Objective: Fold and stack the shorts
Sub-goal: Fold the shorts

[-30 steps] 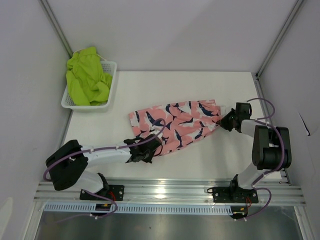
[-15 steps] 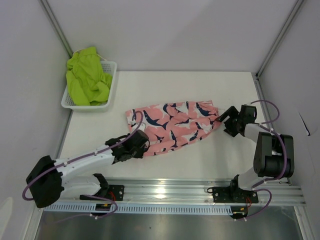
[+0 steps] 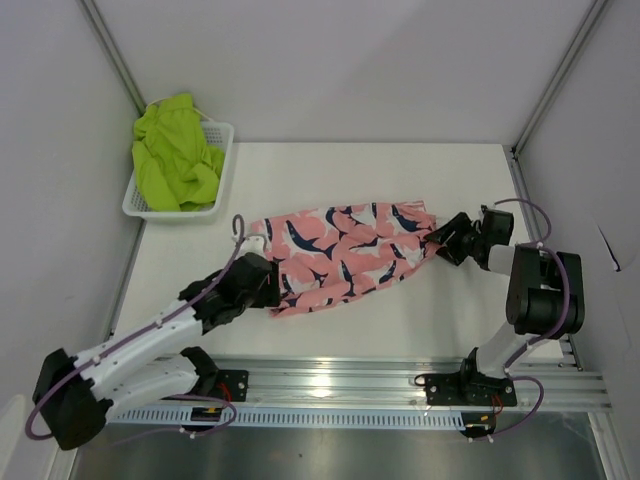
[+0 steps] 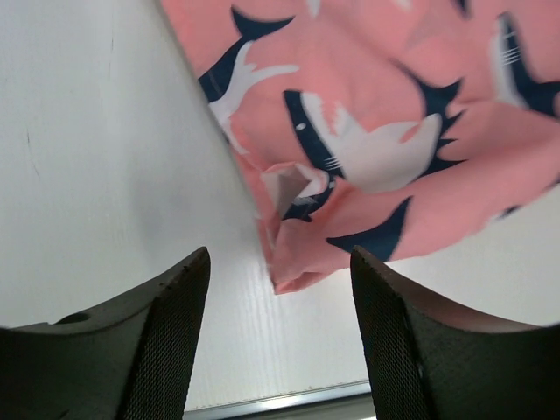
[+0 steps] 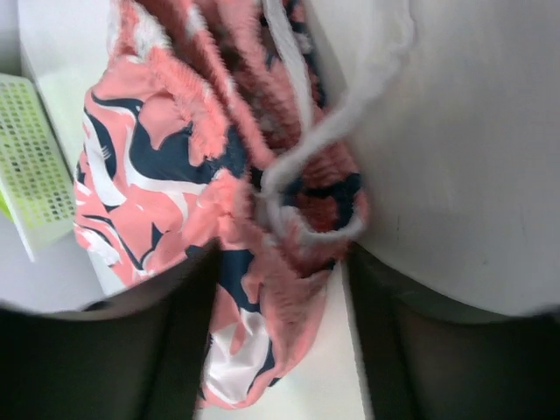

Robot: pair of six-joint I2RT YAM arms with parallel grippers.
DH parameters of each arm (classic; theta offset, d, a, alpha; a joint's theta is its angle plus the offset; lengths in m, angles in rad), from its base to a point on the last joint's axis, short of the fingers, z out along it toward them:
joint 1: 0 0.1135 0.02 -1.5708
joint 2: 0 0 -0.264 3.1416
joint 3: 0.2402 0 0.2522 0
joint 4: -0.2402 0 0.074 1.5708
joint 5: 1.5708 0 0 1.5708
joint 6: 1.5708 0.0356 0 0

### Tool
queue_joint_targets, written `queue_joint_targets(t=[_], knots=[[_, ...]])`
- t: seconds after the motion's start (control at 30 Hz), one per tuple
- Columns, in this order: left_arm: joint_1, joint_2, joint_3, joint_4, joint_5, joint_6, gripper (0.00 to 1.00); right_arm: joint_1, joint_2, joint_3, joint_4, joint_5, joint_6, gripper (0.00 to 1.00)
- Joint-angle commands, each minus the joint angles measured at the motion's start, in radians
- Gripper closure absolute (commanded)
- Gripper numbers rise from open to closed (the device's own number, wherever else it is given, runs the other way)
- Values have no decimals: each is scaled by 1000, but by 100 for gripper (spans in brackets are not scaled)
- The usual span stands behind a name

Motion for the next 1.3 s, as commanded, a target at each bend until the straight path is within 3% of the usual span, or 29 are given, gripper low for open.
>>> queue_joint_targets(t=[0.0,0.07,0.17,0.33,0.4,0.47,0.5,0.53,0.57,0.73,1.03,1.13,1.17,1.27], knots=[[3,-132,6,-10,52,-41,32,6,21,4,10,-23,0,46],[3,-170,30,-32,71,-55,32,11,16,1,5,-17,0,78],[3,-197,41,-2,72,-66,28,41,-40,-30,-21,36,7,100],[3,-103,108,35,68,-33,27,242,-279,-158,-134,219,56,100],[3,-54,130,55,68,-16,27,322,-344,-195,-171,248,91,91],[3,-30,139,91,81,-3,27,435,-422,-228,-252,268,111,38],[3,-16,148,104,88,4,27,471,-444,-235,-274,285,116,19],[3,10,156,126,94,7,27,495,-462,-241,-300,296,119,6],[5,25,165,138,100,9,27,521,-494,-257,-326,297,119,1],[3,124,185,262,195,40,27,502,-545,-318,-283,210,116,1],[-50,358,283,451,287,109,31,359,-399,-364,-36,17,138,0],[-70,455,334,485,293,121,39,312,-360,-338,-28,1,112,1],[-72,476,343,496,304,122,51,304,-352,-330,-33,6,105,1],[-78,570,415,522,327,124,68,293,-314,-303,-36,17,90,1]])
